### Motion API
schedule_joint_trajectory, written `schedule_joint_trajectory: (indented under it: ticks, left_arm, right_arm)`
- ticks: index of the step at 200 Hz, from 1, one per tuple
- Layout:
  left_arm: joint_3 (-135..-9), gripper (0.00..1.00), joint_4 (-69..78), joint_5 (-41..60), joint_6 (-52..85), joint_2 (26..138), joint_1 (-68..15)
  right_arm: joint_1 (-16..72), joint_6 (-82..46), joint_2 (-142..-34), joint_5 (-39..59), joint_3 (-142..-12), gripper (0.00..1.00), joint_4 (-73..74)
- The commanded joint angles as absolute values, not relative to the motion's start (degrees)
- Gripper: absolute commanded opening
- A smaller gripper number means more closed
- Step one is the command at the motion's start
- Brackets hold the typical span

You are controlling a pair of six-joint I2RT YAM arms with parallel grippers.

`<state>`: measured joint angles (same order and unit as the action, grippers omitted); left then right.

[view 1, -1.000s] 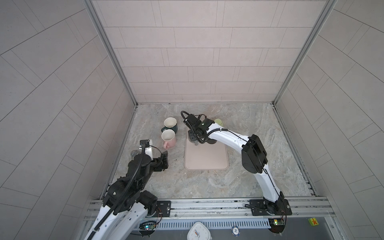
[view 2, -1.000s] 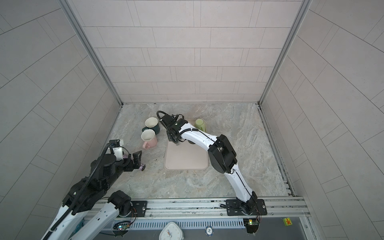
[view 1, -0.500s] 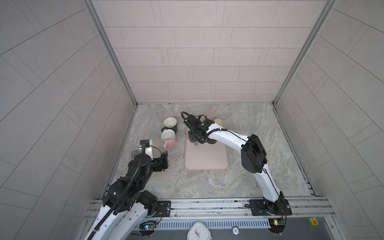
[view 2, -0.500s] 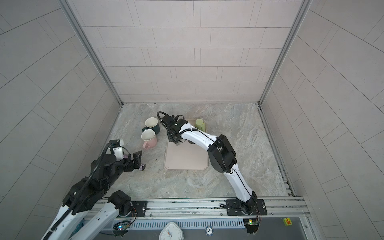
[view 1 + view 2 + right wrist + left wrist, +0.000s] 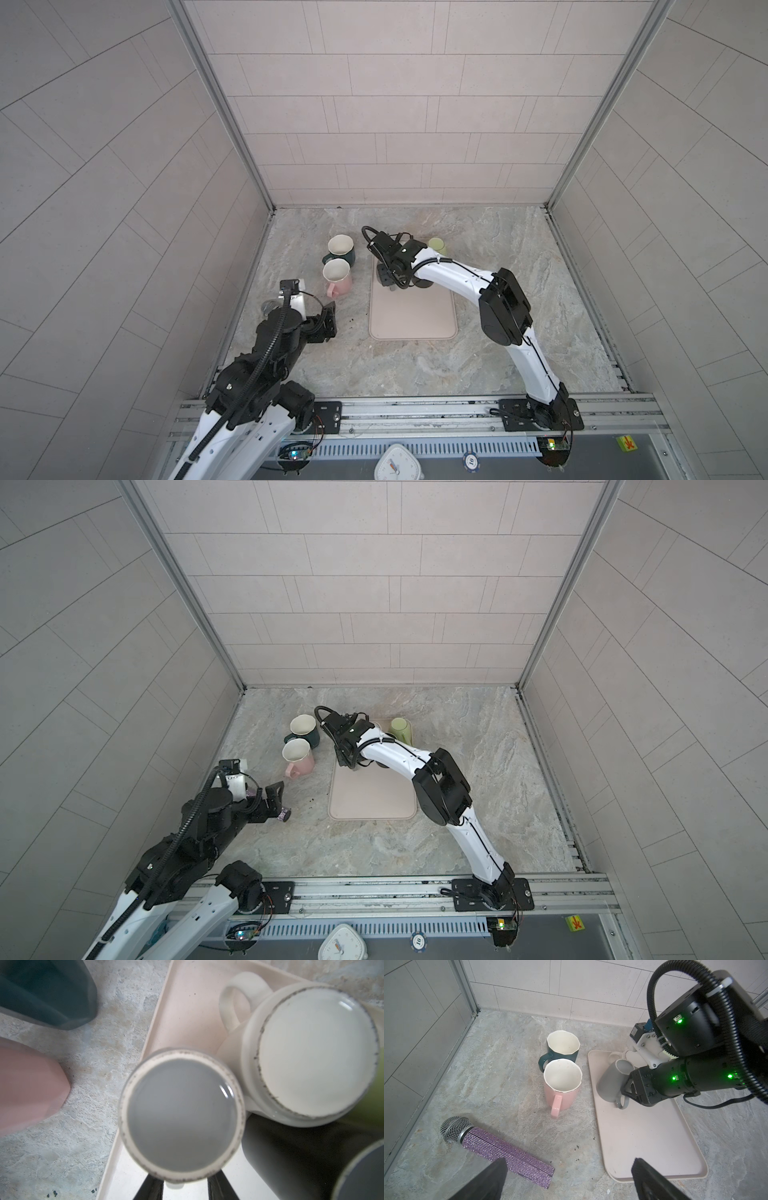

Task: Turn the mug right side up
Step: 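Close the right gripper around the grey mug's body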

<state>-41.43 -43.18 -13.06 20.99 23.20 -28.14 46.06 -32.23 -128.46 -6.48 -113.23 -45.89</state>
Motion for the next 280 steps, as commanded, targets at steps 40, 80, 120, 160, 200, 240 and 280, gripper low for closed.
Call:
schedule_joint_trajectory:
  ticks: [40, 80, 120, 160, 200, 240, 280]
  left_arm:
    - [-40.9, 1.0, -42.6, -13.5, 21.2, 23.1, -28.1]
    - [-40.9, 1.0, -42.7, -13.8, 21.3, 23.1, -28.1]
    - [-41.0, 1.0, -42.7, -13.7, 21.3, 23.1, -28.1]
    - [-40.9, 1.0, -42.7, -13.7, 21.3, 23.2, -28.1]
    - [-40.9, 1.0, -42.6, -13.5, 21.3, 23.3, -28.1]
    - [-40.9, 1.0, -42.5, -13.4, 21.3, 23.4, -28.1]
    - [-40.8, 1.0, -42.5, -13.3, 21.3, 23.2, -28.1]
  right_arm:
    - [46.0, -33.1, -130.1, -6.9, -112.8, 0.32, -47.3]
    - [45.9, -33.0, -130.1, -6.8, -112.8, 0.31, -47.4]
    - [45.7, -33.0, -130.4, -6.5, -112.9, 0.3, -47.5]
    - [45.7, -33.1, -130.9, -6.0, -113.5, 0.31, -47.5]
    - [45.6, -32.8, -131.0, -5.9, -114.1, 0.28, -47.7]
    - [45.7, -32.7, -130.9, -5.9, -114.7, 0.2, -48.0]
    - [45.6, -32.5, -130.8, -5.5, -114.9, 0.2, -48.3]
